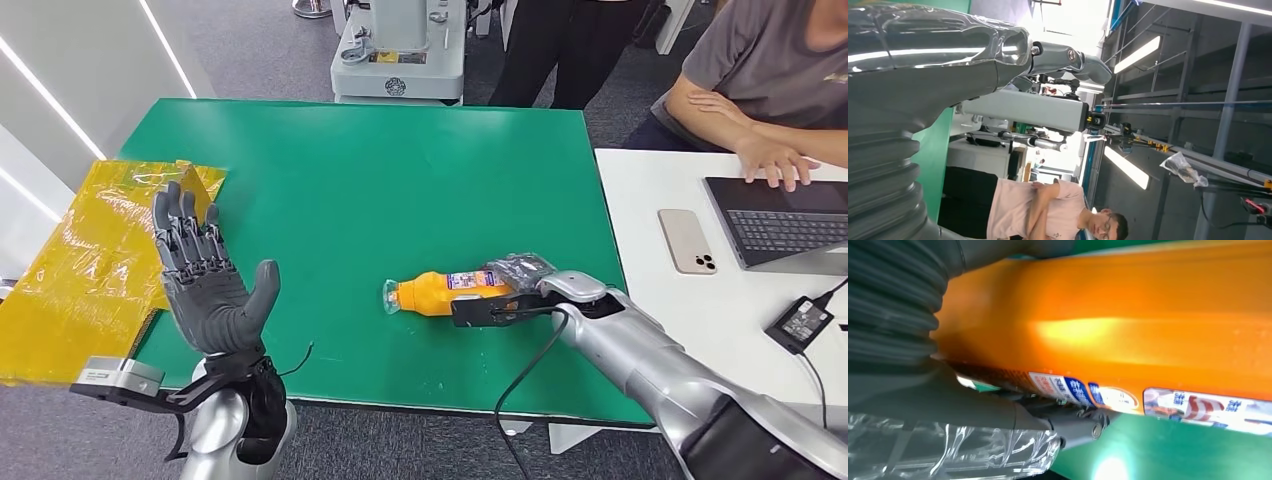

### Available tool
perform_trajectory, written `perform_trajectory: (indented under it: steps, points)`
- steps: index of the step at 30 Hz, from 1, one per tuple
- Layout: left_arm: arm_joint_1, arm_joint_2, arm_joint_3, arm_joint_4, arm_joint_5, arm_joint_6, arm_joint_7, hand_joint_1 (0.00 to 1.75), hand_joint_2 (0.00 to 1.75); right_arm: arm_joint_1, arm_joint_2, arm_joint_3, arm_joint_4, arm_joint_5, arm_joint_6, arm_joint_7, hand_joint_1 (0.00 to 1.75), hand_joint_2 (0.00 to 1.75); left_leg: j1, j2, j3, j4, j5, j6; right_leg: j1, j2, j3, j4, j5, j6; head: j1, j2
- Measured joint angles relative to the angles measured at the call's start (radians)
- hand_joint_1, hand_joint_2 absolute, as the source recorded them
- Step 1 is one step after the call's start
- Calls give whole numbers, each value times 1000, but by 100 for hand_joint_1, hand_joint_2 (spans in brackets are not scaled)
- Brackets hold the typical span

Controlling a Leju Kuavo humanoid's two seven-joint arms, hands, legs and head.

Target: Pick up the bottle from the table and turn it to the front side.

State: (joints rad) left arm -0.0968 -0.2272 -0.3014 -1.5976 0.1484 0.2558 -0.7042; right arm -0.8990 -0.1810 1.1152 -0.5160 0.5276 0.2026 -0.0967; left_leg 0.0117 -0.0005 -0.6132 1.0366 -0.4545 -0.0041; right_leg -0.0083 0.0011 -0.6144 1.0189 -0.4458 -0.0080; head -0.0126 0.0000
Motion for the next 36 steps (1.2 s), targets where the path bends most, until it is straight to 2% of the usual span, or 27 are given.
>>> perform_trajectory:
  steps: [6, 9, 15, 18, 21, 23, 27, 32, 36]
  points:
    - [7, 1, 0, -8, -1, 3, 0, 0, 175, 16, 10, -26, -10, 11, -45, -12, 175, 175, 0, 0, 0, 0, 0, 0, 0, 0, 0, 0, 0, 0, 0, 0]
    - [9, 1, 0, -13, -6, 5, 0, 0, 175, 28, 21, -51, -23, 11, -98, -19, 175, 175, 0, 0, 0, 0, 0, 0, 0, 0, 0, 0, 0, 0, 0, 0]
    - [20, 0, 0, -30, -18, 11, 0, 0, 175, 54, 62, -149, -68, 10, -270, -21, 175, 175, 0, 0, 0, 0, 0, 0, 0, 0, 0, 0, 0, 0, 0, 0]
    - [25, 0, 0, -35, -19, 21, 0, 0, 175, 81, 89, -222, -112, 13, -433, -37, 175, 175, 0, 0, -1, 0, 0, 0, 0, 0, -1, 0, 0, 0, 0, 0]
    - [25, 0, -2, -35, -6, 19, 0, 0, 175, 111, 117, -313, -176, 16, -601, -80, 175, 175, 0, 0, 0, 0, 0, 0, 0, 0, -1, 0, 0, 0, 0, 0]
    - [25, 0, -6, -34, -1, 15, 0, 0, 175, 133, 130, -363, -216, 14, -674, -111, 175, 175, 0, 0, -1, 0, 0, 0, 0, 0, -1, 0, -1, 0, 0, 0]
    - [24, -1, -14, -32, 13, 2, 7, 0, 175, 174, 146, -425, -267, 15, -723, -147, 175, 175, 0, 0, -1, 0, 0, 0, 0, 0, -1, 0, -1, 0, 0, 0]
    - [0, 0, -37, 12, 59, -78, 72, 0, 175, 252, 173, -479, -318, 32, -845, -261, 175, 175, 0, 0, -1, 0, 0, 0, 0, 0, -1, 0, -1, 0, 0, 0]
    - [-44, 5, -63, 99, 81, -163, 121, 0, 175, 332, 182, -484, -364, 31, -821, -348, 175, 175, 0, 0, -1, 0, 0, 0, 0, 0, -1, 0, -1, 0, 0, 0]
